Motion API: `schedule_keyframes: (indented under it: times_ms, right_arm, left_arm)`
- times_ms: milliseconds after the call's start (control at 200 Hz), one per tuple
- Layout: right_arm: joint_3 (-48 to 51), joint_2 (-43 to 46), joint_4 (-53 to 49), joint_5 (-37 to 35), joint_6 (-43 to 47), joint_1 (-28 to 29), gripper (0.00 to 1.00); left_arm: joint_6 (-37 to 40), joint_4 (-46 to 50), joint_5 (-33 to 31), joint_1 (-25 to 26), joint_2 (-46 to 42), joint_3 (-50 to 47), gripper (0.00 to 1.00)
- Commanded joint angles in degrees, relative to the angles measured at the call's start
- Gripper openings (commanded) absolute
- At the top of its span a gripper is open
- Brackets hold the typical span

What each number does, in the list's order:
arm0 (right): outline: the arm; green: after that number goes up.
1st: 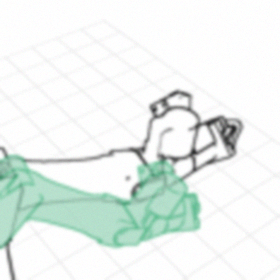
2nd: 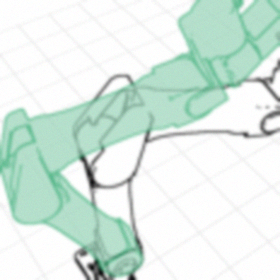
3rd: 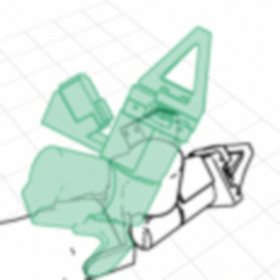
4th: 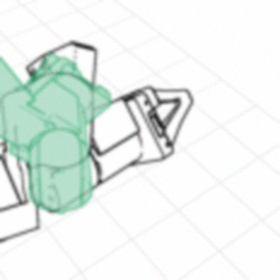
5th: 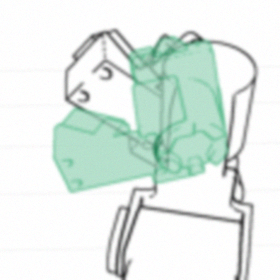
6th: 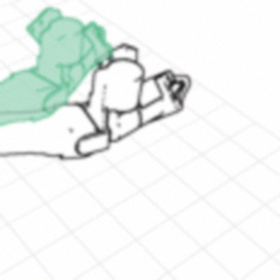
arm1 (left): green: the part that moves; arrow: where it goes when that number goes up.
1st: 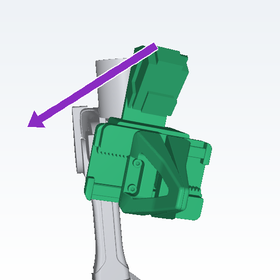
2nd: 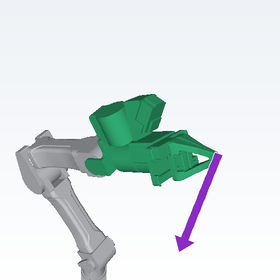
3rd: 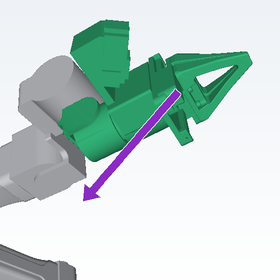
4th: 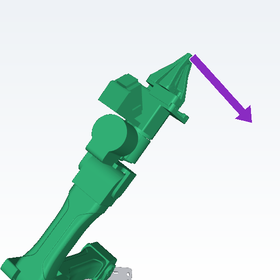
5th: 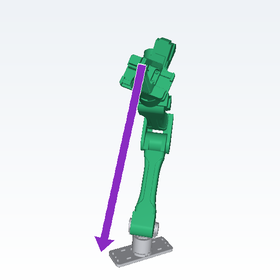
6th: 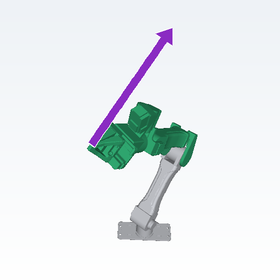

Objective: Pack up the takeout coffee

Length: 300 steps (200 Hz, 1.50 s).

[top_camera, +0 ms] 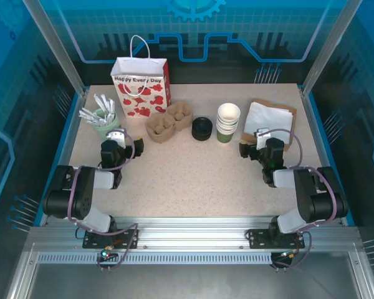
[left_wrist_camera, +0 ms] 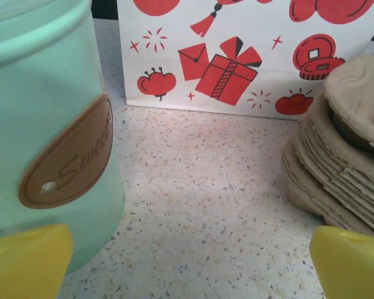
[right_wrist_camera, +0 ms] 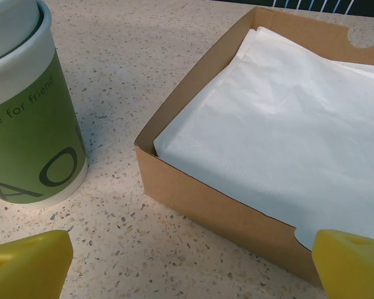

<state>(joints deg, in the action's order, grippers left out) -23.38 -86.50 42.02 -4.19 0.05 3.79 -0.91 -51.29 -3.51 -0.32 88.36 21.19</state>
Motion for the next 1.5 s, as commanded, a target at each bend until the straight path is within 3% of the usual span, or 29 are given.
schedule_keyframes:
  times_ms: [0, 870, 971, 1066, 1166, 1256, 1356, 1496]
  right_arm:
    - [-1.14, 0.28, 1.57, 0.24, 0.30, -0.22, 1.00]
    - [-1.32, 0.46, 1.49, -0.42, 0.39, 0.00, 1.00]
    - [-2.11, 4.47, -3.31, -3.76, 1.06, 1.61, 1.00]
    - [-3.09, 10.40, -10.32, -5.01, 0.60, 2.76, 1.00]
    - [-4.08, 17.52, -17.01, -5.27, -2.55, 3.10, 1.00]
    - [-7.02, 24.08, -25.12, -7.36, -7.20, 3.59, 1.00]
    - [-13.15, 29.06, -36.83, -7.19, -11.65, 4.62, 0.99]
    - [-23.82, 28.37, -51.85, -7.79, -12.02, 10.43, 0.98]
  left_arm:
    - [0.82, -0.35, 1.06, -0.11, 0.29, 0.98, 0.99]
    - [0.73, -0.80, 0.80, -0.12, -0.20, 0.66, 0.99]
    - [0.31, 0.87, -0.32, -0.08, -5.94, -1.03, 0.99]
    - [-0.86, 8.68, -1.68, -0.12, -15.34, -1.65, 0.99]
    - [-11.63, 22.51, -5.04, -0.26, -26.98, 0.73, 0.99]
    - [-20.38, 33.85, -0.49, -0.12, -35.59, 3.78, 0.99]
    - [-25.93, 37.41, 9.51, 0.75, -40.92, 6.61, 0.99]
    - [-27.84, 45.51, 12.43, 5.23, -41.29, 13.55, 0.99]
